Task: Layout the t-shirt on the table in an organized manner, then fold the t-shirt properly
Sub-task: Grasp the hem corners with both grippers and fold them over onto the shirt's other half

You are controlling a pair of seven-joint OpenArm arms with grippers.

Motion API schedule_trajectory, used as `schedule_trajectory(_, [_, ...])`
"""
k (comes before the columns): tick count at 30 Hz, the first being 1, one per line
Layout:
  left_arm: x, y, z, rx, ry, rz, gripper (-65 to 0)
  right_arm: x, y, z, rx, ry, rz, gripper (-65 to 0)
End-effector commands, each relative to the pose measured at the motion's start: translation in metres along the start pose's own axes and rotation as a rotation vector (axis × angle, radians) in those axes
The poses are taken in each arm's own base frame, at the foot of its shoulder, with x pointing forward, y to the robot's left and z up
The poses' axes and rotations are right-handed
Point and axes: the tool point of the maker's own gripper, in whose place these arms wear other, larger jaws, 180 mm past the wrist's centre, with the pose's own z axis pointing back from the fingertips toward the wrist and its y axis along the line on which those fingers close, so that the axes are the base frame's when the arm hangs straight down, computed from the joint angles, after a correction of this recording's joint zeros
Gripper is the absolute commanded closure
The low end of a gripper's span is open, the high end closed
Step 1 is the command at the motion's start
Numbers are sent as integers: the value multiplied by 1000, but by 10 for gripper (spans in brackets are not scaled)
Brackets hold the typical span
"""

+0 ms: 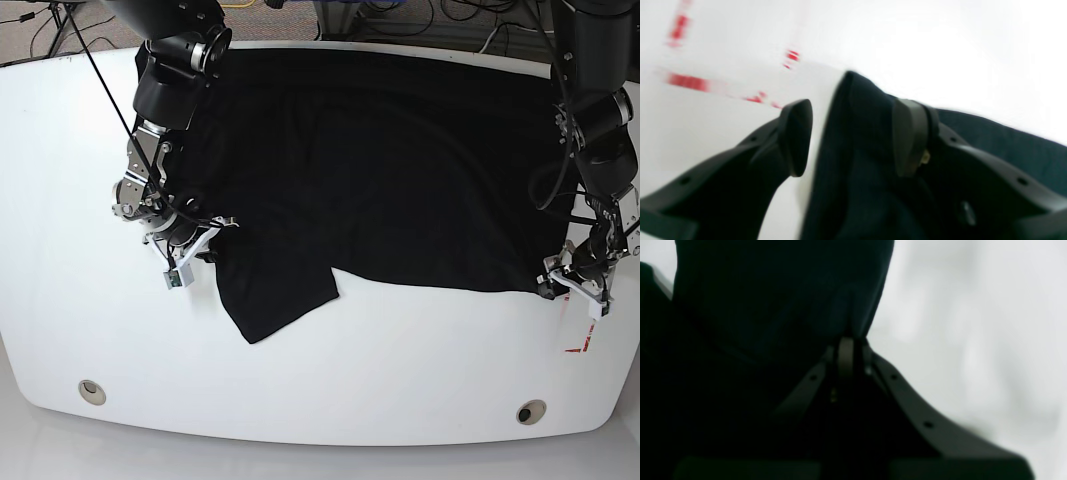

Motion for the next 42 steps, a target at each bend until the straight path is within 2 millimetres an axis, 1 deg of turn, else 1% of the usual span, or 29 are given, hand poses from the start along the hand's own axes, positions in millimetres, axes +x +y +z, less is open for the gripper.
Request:
schedule_trajectory(1, [28, 4, 6, 15, -55, -29, -358, 2, -5, 1, -17, 28, 21, 0])
schedule_trajectory(5, [25, 2, 4, 13, -42, -49, -358, 1, -5, 1, -17, 27, 21, 0])
schedule_trajectory(10, [20, 3, 4, 16, -29, -49, -358, 1, -5, 2, -15, 24, 15, 0])
schedule_trajectory(13, [6, 5, 3, 16, 1, -54, -357, 0, -5, 2, -16, 25, 13, 0])
schedule_trajectory(17, [-3, 5, 2, 15, 16, -55, -347, 1, -5, 2, -15, 24, 13, 0])
schedule_trajectory(18, [-3, 4, 2, 13, 17, -55, -338, 1, -5, 2, -15, 24, 13, 0])
schedule_trajectory(20, [-3, 4, 1, 12, 17, -54, -292, 1, -5, 2, -16, 24, 11, 0])
schedule_trajectory(22, [-5, 3, 1, 11, 19, -55, -208, 1, -5, 2, -16, 24, 11, 0])
schedule_trajectory(23, [-5, 3, 1, 11, 19, -55, -179, 1, -5, 2, -16, 24, 11, 0])
schedule_trajectory(24, [-5, 2, 0, 10, 20, -55, -124, 1, -5, 2, -16, 24, 11, 0])
schedule_trajectory(25, [-6, -1, -1, 3, 21, -54, -86, 1, -5, 2, -16, 24, 11, 0])
schedule_trajectory(27, [-6, -3, -2, 0, 20, -54, -47, 1, -5, 2, -16, 24, 11, 0])
schedule_trajectory(29, [-4, -4, -2, -3, 15, -58, -40, 2, -6, 2, -17, 20, 13, 0])
schedule_trajectory(33, [-3, -6, -2, -14, 11, -58, -38, 17, -7, 8, -37, -9, 47, 0])
schedule_trajectory(35, [-2, -13, -2, -47, 9, -76, -36, 24, -8, 12, -47, -26, 61, 0])
schedule_trajectory(37, [0, -19, -1, -82, 7, -94, -28, 26, -9, 15, -55, -15, 72, 0])
schedule_trajectory(39, [-2, -23, -1, -100, 15, -104, -13, 28, -10, 17, -63, -6, 81, 0])
schedule_trajectory(42, [-3, -25, 1, -113, 42, -123, -3, 39, -13, 26, -89, -12, 107, 0])
